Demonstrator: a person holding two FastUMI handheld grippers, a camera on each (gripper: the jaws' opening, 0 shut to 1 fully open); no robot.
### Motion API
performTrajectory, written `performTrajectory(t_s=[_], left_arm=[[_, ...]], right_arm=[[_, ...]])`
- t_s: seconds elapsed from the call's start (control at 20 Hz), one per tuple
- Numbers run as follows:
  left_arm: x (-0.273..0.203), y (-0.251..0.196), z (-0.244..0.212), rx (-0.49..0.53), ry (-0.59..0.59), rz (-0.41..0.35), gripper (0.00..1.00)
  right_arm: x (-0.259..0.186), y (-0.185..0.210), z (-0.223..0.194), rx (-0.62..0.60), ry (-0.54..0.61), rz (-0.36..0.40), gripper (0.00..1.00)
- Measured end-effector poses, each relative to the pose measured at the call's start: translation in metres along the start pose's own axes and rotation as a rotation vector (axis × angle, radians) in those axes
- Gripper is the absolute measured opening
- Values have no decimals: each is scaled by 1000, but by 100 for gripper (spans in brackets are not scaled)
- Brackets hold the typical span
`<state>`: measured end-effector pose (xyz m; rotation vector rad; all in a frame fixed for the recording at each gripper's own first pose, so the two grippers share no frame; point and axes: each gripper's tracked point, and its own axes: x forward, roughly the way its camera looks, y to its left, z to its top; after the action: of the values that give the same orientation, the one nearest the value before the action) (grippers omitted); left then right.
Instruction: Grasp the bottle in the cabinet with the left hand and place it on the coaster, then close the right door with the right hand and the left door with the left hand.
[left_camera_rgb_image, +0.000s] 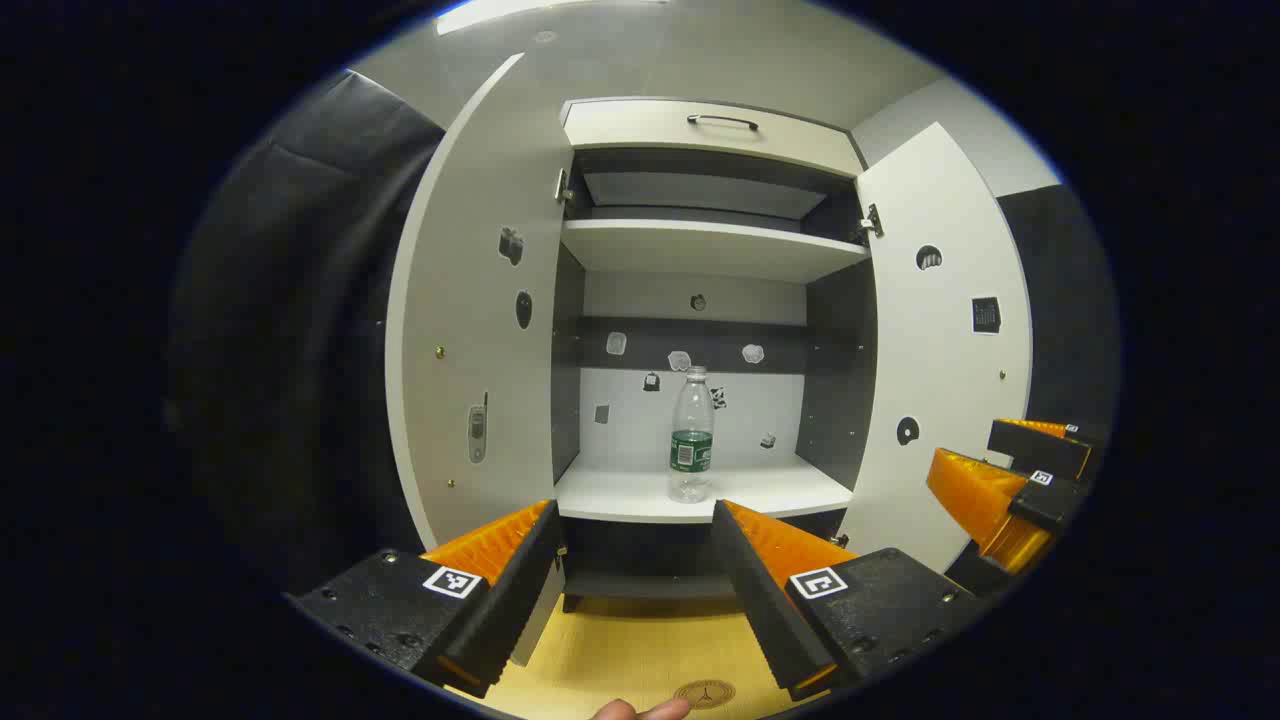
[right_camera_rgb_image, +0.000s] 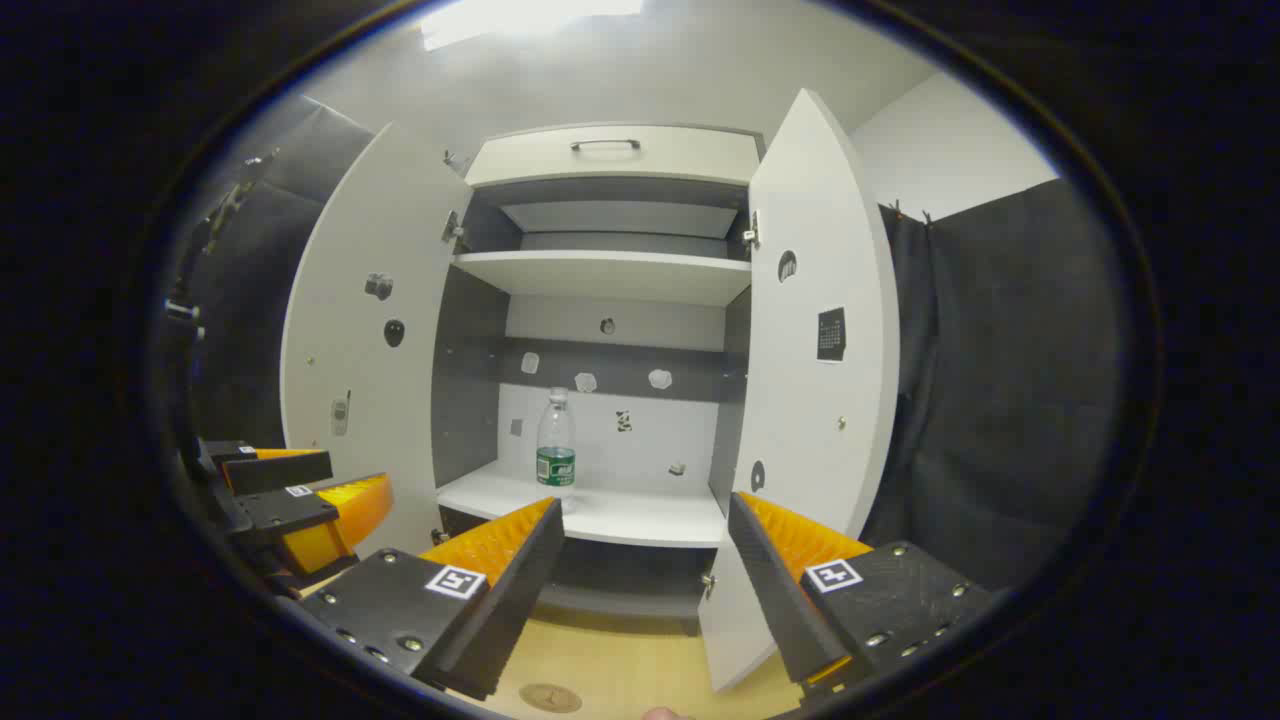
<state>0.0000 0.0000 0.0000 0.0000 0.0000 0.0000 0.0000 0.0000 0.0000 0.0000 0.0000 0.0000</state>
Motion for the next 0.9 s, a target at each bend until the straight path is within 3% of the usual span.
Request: performTrajectory(t_s=[0.9], left_arm=[[10, 19, 14, 7, -54, 18, 96]], right_arm=[[12, 12, -8, 59, 18, -10, 100]])
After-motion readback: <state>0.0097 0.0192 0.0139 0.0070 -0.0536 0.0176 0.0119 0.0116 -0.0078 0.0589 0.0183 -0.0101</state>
